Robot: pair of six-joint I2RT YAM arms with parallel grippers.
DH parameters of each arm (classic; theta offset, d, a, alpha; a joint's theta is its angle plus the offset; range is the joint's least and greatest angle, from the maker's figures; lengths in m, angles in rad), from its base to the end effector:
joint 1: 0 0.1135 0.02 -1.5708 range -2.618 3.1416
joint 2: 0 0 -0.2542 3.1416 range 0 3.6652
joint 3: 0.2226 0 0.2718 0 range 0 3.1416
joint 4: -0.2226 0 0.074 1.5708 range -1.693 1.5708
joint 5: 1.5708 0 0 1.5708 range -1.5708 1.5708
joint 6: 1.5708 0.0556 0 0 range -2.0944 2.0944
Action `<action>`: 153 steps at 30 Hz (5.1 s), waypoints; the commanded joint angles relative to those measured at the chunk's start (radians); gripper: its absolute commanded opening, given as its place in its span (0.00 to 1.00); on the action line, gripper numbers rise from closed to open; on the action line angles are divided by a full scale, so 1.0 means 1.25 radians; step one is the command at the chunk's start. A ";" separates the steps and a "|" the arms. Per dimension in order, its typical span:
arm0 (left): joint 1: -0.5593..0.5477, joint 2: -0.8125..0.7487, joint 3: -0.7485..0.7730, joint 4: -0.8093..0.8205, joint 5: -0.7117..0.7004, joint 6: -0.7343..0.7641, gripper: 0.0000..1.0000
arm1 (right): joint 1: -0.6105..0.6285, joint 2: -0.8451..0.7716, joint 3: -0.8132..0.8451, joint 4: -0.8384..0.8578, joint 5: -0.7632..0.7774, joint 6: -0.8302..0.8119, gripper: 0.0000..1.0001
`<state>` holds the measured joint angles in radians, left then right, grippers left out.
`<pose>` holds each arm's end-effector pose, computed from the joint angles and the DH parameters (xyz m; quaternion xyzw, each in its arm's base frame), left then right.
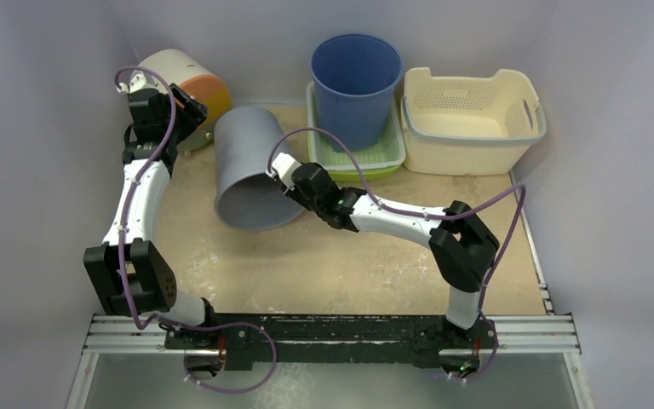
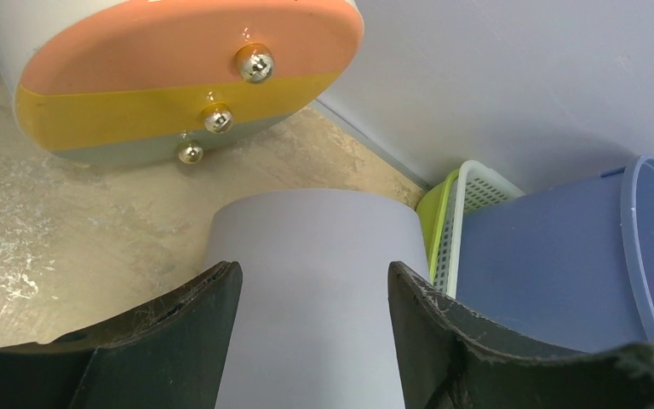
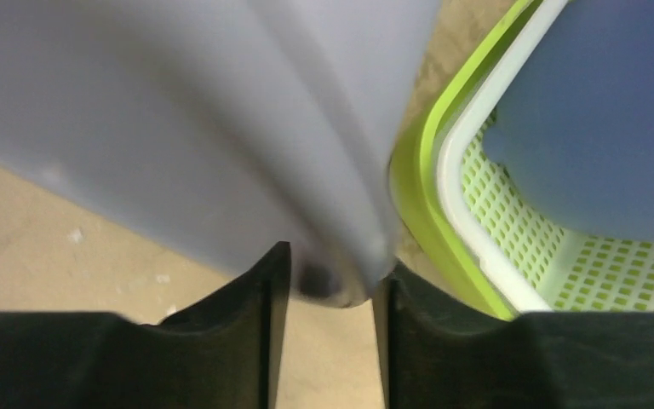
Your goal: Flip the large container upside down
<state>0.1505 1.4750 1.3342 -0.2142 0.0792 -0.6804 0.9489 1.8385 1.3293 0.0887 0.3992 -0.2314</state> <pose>0.3842 0.0538 0.3438 -0.3103 0.7596 -0.1808 0.5423 0.2869 0.3631 0.2307 -0.3681 0.7434 0.0314 0.5576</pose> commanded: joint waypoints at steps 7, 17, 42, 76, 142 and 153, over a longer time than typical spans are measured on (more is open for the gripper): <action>0.010 -0.023 -0.007 0.057 0.012 -0.016 0.62 | 0.007 -0.053 0.171 -0.212 -0.045 0.020 0.65; 0.010 -0.026 -0.029 0.071 0.016 -0.024 0.62 | 0.009 -0.068 0.395 -0.391 -0.101 0.057 0.76; 0.009 -0.028 -0.048 0.096 0.034 -0.053 0.61 | -0.057 0.048 0.704 -0.705 -0.391 0.495 0.61; 0.007 -0.035 -0.126 0.099 0.116 -0.013 0.60 | -0.073 -0.078 0.334 -0.250 -0.430 1.053 0.60; 0.006 0.005 -0.095 0.088 0.153 0.004 0.60 | -0.058 0.076 0.369 -0.220 -0.263 1.266 0.43; 0.007 -0.014 -0.101 0.076 0.144 0.010 0.60 | -0.075 -0.013 0.129 -0.081 -0.298 1.316 0.00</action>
<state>0.1505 1.4830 1.1797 -0.1448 0.2550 -0.6868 0.8764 1.9251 1.6653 -0.0998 0.0113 1.3689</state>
